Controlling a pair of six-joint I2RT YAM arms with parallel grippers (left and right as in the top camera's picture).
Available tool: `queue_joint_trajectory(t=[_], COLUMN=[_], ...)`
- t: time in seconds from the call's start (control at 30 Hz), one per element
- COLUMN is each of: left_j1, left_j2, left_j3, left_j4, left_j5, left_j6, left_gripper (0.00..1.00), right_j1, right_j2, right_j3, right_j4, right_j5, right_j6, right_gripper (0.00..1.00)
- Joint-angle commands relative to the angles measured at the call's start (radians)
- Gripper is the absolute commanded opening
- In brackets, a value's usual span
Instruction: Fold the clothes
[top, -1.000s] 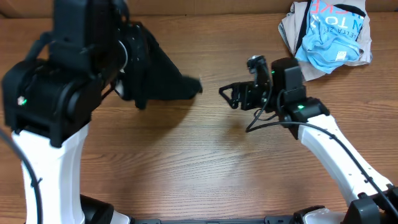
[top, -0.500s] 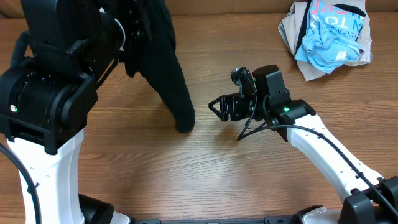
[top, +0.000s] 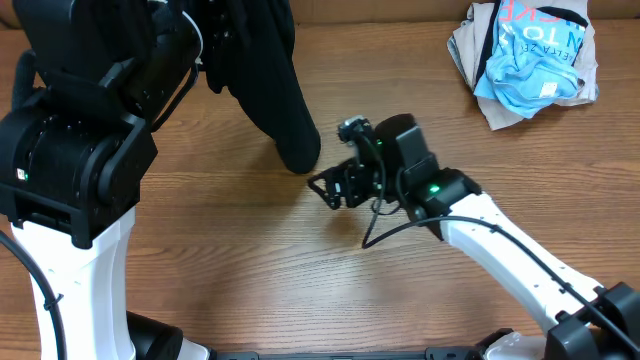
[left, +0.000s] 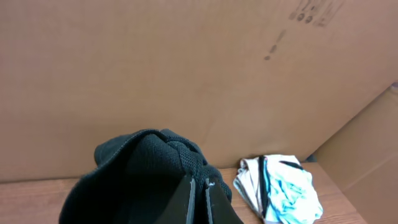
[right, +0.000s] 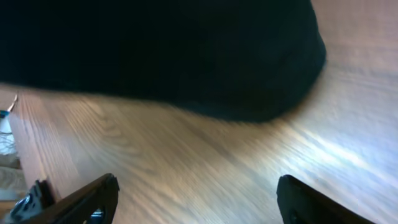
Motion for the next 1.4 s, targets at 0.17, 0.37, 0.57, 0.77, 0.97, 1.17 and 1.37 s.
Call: queue_joint_trajectory(t=[0.17, 0.37, 0.57, 0.77, 0.97, 1.17, 1.37], left_j1=[0.003, 0.006, 0.008, 0.074, 0.124, 0.128, 0.175], left_j2=[-0.032, -0.054, -0.062, -0.057, -0.057, -0.037, -0.002], left_j3=[0.049, 0.049, 0.049, 0.046, -0.101, -0.412, -0.707], left_j4=[0.019, -0.049, -0.262, -0.577, -0.634, -0.634, -0.542], left_j5=[0.077, 0.016, -0.263, -0.397, -0.251, -0.273, -0.293], left_j6=[0.016, 0.028, 0.041, 0.01, 0.034, -0.032, -0.064], left_gripper=[0.04, 0.04, 0.04, 0.04, 0.04, 0.04, 0.04], right_j1=[0.124, 0.114, 0.011, -0.092, -0.097, -0.095, -0.095], right_j2=[0.092, 0.105, -0.025, -0.226, -0.296, -0.249, -0.117], right_j3=[0.029, 0.029, 0.042, 0.188, 0.288, 0.256, 0.256], right_j4=[0.231, 0.201, -0.032, -0.586, -0.922, -0.969, -0.903], right_j5=[0.192, 0.262, 0.188, 0.135, 0.137, 0.138, 0.194], right_j6=[0.045, 0.108, 0.115, 0.046, 0.032, 0.035, 0.031], right_gripper=[0.9, 0.21, 0.04, 0.04, 0.04, 0.04, 0.04])
